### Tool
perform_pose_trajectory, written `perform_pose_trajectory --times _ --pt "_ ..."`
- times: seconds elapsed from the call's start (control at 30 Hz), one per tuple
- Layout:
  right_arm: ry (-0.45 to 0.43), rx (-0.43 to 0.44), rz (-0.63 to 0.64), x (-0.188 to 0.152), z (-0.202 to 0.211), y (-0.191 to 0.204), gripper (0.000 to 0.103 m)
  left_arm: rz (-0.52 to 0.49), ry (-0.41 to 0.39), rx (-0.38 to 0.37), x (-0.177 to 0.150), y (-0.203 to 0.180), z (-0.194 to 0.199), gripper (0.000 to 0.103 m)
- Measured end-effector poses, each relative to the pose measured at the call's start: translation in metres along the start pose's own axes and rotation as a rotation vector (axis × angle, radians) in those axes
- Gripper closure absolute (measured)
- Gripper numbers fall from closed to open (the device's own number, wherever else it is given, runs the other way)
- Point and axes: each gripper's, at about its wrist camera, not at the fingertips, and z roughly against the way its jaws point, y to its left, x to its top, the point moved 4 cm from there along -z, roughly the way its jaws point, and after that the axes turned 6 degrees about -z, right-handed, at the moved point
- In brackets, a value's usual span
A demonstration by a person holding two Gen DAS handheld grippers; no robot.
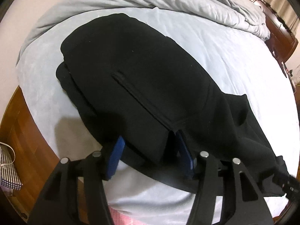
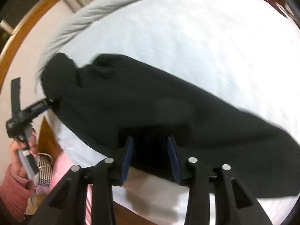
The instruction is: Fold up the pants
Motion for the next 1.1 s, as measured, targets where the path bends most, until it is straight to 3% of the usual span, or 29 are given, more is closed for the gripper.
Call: perform_pose_trajectory --times 0.1,0.2,0.37,0.53,0.6,0.63,0.73,0.9,1.0,1.1 --pt "-0.016 0.037 0.067 0.030 -0.012 0.033 0.056 0.014 0.012 -0.028 0.000 0.005 -0.001 0.045" --pt "0.023 0.120 0.119 0.061 -0.037 0.068 0.054 0.002 0.017 -0.032 0.000 0.006 -0.004 0.045" --pt "0.025 0.092 0.203 0.097 -0.070 0.100 0.047 0.002 0.022 -0.041 0.003 0.005 -0.011 0.045" --pt "0.083 0.101 0.247 0.105 -0.098 0.109 0.046 0.040 0.010 -0.054 0.000 0.016 -0.007 0.045" --pt "0.103 0.134 0.253 0.107 -0.107 0.111 0.060 0.038 0.017 -0.051 0.001 0.015 -0.008 0.045" --pt "0.108 0.161 0.249 0.108 -0.109 0.113 0.082 0.032 0.019 -0.046 0.001 0.014 -0.008 0.045" --pt "0.103 0.230 0.222 0.114 -0.108 0.114 0.099 0.020 0.018 -0.039 0.001 0.012 -0.008 0.045" --pt "-0.001 0.276 0.142 0.144 -0.089 0.111 0.099 0.015 0.009 -0.021 -0.003 0.010 -0.009 0.044" --pt "-0.028 0.178 0.168 0.158 -0.098 0.115 0.100 -0.006 0.002 0.001 -0.005 0.005 -0.010 0.044" --pt "-0.001 0.103 0.150 0.158 -0.127 0.112 0.099 -0.003 0.006 -0.004 -0.006 0.005 -0.009 0.043"
